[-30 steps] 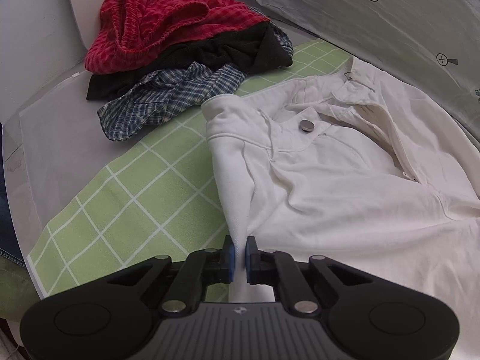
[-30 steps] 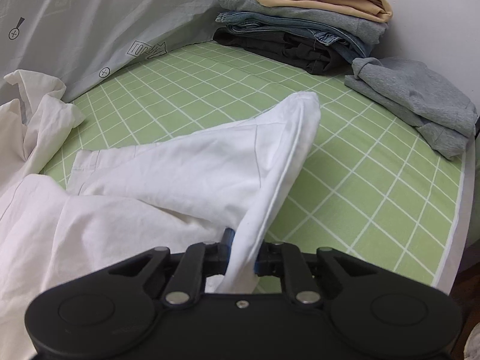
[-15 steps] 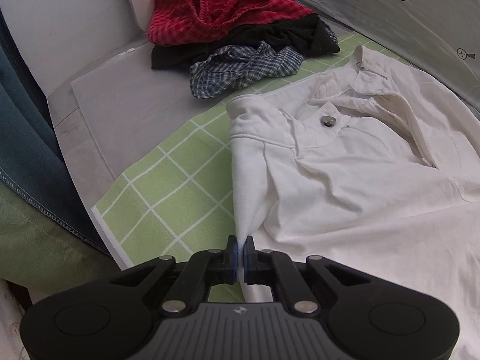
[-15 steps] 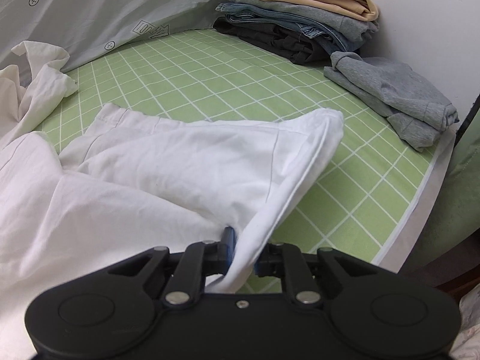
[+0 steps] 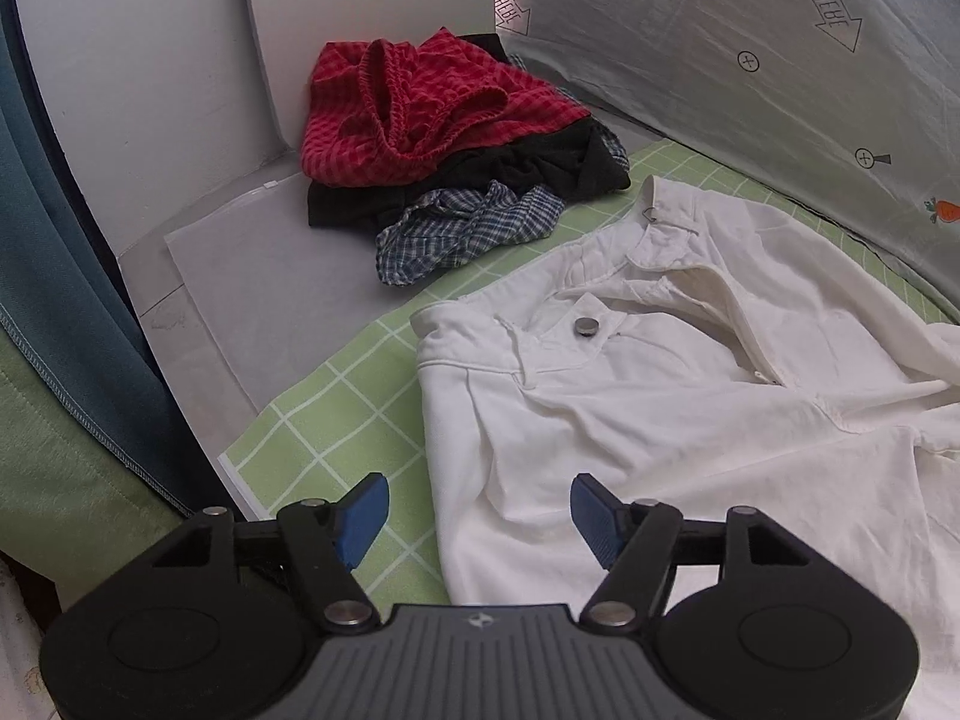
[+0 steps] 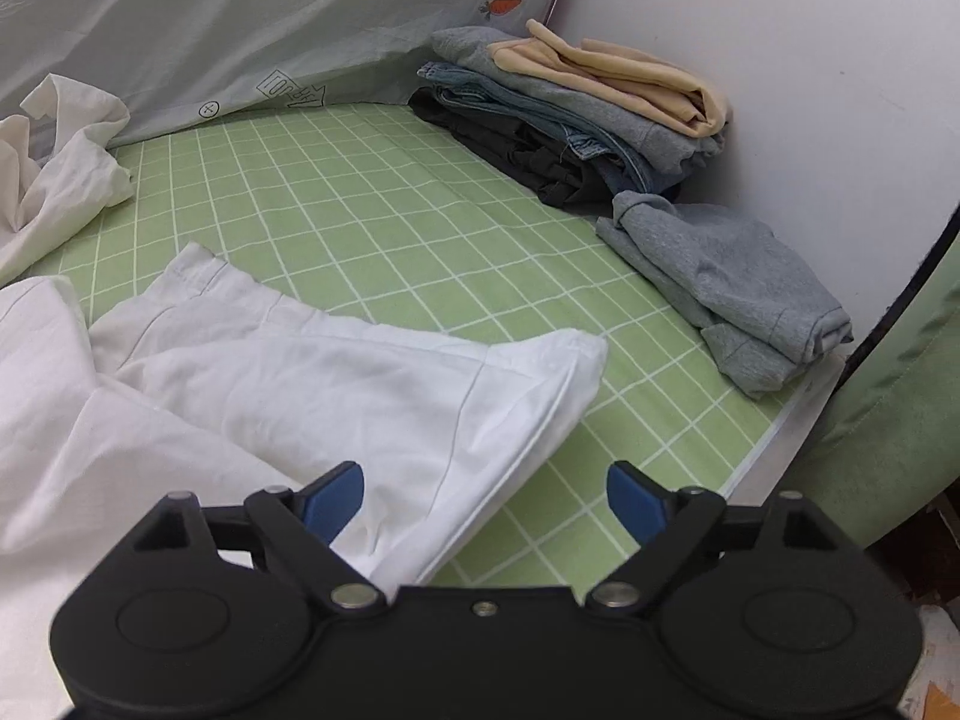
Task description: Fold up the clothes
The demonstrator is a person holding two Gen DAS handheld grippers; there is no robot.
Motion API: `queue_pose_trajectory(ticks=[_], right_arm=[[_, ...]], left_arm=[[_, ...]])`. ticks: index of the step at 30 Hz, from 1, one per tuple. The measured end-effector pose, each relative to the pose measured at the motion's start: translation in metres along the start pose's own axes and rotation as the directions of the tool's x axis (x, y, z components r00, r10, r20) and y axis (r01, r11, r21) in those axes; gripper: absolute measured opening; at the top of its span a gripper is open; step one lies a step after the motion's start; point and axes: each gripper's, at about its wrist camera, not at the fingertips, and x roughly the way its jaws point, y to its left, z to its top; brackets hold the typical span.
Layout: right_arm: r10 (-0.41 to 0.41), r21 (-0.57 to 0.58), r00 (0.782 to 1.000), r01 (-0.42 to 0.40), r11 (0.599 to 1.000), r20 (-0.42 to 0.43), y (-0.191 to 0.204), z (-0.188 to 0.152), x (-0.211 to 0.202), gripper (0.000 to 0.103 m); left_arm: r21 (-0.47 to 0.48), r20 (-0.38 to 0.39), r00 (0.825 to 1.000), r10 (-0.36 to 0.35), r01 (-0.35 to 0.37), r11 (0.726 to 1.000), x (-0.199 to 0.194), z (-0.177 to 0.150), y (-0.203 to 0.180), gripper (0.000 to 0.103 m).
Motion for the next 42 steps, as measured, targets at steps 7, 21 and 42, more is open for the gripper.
queue_pose_trajectory(ticks=[7,21,42], right_arm=[[0.089,-0.131,0.986,-0.07,0.989,0.144,0.018,0.049,0.005,0.101],[0.506,-0.193,0.851,-0.525,0.829,-0.143,0.106,0.084,0.115,0.085],[0.233,0.055,0.971,-0.236,0.97,0.051,0.002,0.144,0.182,0.013]], left_arm=[[0.141,0.018,0.993,-0.118,0.114,0.983,-0.01,-0.016,-0.08,0.086],[0.384,-0.192,0.963,-0.19,0.252,0.888,0.038,-0.048,-0.217,0.086],[0.368,-0.262,0.961,-0.094,0.19,0.91,0.055,-0.052,-0.235,0.097]])
